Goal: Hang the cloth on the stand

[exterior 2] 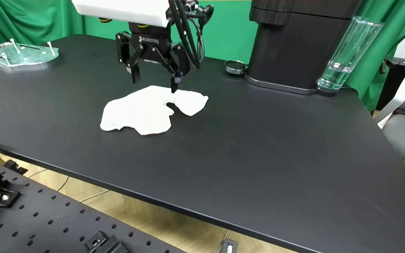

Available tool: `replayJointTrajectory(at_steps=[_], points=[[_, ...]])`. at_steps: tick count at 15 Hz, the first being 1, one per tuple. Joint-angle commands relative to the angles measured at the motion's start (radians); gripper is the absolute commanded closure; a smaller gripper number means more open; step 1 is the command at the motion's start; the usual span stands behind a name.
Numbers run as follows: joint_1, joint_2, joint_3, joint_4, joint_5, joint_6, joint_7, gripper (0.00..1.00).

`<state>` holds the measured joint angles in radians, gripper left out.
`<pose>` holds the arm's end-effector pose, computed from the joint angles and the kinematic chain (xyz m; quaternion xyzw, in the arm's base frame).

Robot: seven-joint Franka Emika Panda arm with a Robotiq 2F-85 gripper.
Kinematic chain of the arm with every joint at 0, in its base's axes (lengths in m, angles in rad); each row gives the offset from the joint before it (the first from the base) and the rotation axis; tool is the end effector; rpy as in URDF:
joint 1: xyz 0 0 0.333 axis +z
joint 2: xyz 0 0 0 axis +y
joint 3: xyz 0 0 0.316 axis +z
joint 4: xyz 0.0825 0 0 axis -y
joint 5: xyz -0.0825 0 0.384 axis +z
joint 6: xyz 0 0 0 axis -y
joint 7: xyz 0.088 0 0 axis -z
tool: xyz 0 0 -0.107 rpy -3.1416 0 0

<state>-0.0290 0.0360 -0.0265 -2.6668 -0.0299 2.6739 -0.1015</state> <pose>0.4159 -0.0223 0.2238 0.9992 0.0364 -0.0150 0.0059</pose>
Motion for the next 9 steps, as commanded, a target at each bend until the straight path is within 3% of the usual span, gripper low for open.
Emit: replayJointTrajectory(at_steps=[1,3,4,5,9], points=[[0.001,0.084,0.002,0.040,0.034,0.061,0.055,0.00],[0.000,0.117,0.004,0.053,0.053,0.079,0.066,0.00],[-0.002,0.129,0.008,0.060,0.075,0.082,0.063,0.25],[-0.005,0.141,0.014,0.066,0.100,0.089,0.055,0.26],[-0.016,0.175,0.043,0.085,0.193,0.121,0.034,0.55]])
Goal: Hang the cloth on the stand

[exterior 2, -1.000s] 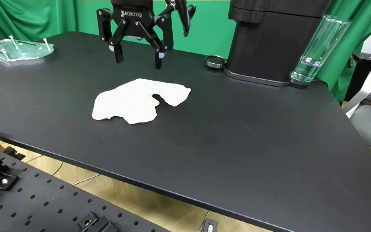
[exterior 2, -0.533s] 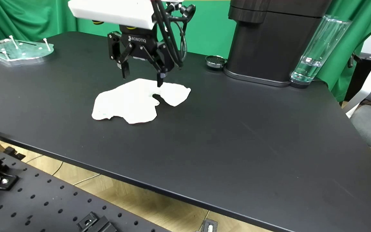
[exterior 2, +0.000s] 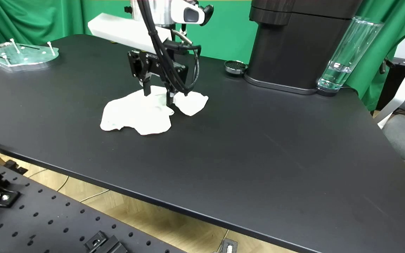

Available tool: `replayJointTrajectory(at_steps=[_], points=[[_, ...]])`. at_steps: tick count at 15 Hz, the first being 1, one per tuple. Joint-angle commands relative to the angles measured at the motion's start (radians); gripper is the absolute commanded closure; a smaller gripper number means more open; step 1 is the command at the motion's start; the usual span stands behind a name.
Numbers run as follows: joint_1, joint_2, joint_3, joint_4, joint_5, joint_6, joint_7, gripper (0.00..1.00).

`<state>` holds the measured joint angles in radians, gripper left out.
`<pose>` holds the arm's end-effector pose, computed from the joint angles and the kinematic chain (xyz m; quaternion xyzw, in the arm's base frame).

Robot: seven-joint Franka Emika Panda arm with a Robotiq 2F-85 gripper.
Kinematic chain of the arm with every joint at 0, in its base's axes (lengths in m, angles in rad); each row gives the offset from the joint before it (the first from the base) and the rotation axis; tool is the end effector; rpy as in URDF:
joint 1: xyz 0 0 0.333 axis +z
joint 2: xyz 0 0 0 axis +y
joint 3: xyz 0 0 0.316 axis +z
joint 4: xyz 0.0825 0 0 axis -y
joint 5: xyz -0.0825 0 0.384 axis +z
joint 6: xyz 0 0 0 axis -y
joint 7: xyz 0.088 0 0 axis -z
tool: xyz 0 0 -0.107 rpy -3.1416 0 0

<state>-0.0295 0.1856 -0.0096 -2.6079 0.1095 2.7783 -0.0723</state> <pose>0.4335 -0.0220 0.1871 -0.9992 0.0346 0.0065 0.0186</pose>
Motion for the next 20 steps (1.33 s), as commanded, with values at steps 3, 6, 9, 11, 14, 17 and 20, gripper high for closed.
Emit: replayJointTrajectory(at_steps=[3,6,9,11,14,17,20], points=[[-0.024,0.026,0.052,0.029,0.114,0.027,-0.013,0.76],[-0.028,0.004,0.070,0.030,0.152,0.023,-0.021,0.96],[-0.018,-0.034,0.072,0.042,0.151,0.006,-0.006,1.00],[-0.005,-0.072,0.066,0.060,0.132,-0.013,0.011,1.00],[0.017,-0.137,0.062,0.103,0.101,-0.051,0.028,1.00],[0.044,-0.181,0.067,0.175,0.074,-0.111,0.037,1.00],[0.072,-0.198,0.078,0.270,0.046,-0.185,0.050,1.00]])
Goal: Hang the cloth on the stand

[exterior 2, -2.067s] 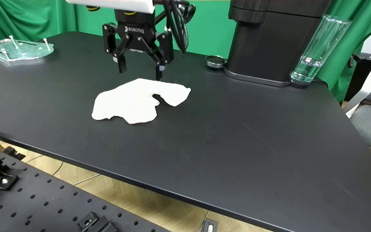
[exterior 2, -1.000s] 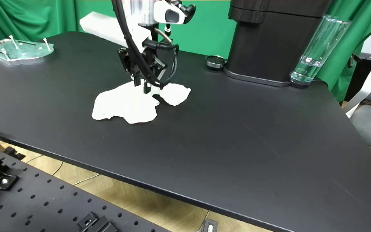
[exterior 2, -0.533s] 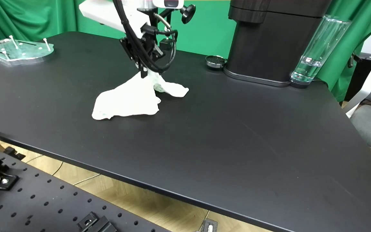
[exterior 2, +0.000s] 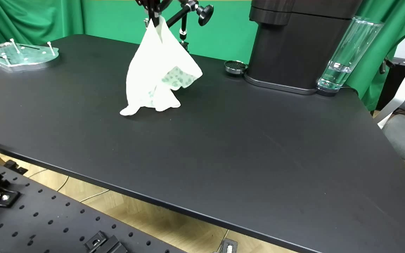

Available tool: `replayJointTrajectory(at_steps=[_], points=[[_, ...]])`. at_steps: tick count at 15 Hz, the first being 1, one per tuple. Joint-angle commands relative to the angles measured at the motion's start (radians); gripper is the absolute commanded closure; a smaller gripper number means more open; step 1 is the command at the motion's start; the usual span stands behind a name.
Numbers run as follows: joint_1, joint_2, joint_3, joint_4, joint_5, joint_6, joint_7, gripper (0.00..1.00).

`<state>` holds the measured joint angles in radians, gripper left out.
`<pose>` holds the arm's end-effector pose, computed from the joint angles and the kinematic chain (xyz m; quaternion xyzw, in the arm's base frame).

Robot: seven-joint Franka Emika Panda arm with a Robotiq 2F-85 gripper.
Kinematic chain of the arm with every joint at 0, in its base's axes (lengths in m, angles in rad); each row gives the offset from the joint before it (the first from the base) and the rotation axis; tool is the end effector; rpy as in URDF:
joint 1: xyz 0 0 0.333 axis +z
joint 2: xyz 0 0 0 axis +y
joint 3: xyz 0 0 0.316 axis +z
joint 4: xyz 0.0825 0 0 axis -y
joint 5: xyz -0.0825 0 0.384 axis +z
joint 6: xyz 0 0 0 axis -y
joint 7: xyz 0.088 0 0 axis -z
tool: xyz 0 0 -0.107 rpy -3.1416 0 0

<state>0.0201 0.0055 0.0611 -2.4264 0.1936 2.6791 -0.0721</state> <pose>0.5069 0.0353 0.3284 -0.9910 0.0047 -0.1225 0.0542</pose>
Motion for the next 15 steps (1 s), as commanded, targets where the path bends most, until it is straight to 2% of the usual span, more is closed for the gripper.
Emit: replayJointTrajectory(at_steps=[1,8,11,15], points=[[0.031,-0.020,0.012,0.122,-0.040,-0.112,0.050,1.00],[0.079,0.017,0.048,0.432,-0.068,-0.386,0.116,1.00],[0.086,0.067,0.051,0.532,-0.114,-0.435,0.164,1.00],[0.080,0.145,0.036,0.610,-0.137,-0.463,0.190,1.00]])
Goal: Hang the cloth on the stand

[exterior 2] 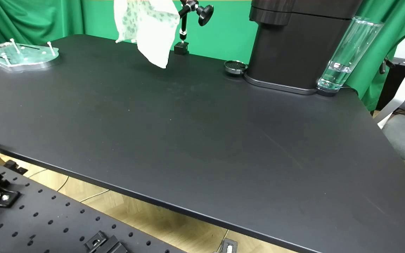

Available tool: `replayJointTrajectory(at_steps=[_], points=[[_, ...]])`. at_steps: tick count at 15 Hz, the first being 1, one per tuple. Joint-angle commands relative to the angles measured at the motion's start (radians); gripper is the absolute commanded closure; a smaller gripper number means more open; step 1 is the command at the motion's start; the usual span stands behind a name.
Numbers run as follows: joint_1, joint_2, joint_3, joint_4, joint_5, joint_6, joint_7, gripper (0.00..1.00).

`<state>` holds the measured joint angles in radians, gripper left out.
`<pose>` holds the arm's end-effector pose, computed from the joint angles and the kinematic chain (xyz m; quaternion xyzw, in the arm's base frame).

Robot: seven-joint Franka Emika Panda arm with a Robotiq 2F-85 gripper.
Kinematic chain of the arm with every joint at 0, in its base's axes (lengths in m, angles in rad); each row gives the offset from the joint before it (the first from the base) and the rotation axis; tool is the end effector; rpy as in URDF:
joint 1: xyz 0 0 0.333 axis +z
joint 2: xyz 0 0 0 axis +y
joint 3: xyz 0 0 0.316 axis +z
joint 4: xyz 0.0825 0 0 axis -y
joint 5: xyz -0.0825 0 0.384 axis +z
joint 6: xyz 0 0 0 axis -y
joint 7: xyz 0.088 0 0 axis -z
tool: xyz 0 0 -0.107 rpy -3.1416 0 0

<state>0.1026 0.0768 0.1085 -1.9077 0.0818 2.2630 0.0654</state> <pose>0.5917 0.1275 0.4846 -0.9883 -0.0499 -0.1321 0.0576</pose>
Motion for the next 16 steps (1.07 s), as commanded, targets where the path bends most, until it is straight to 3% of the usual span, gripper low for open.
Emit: replayJointTrajectory(at_steps=[1,8,16], points=[[-0.005,0.094,-0.017,0.103,-0.026,-0.051,0.054,1.00],[-0.019,0.234,-0.055,0.150,-0.023,-0.061,0.050,1.00],[0.010,0.306,-0.058,0.261,-0.046,-0.112,0.067,1.00]])
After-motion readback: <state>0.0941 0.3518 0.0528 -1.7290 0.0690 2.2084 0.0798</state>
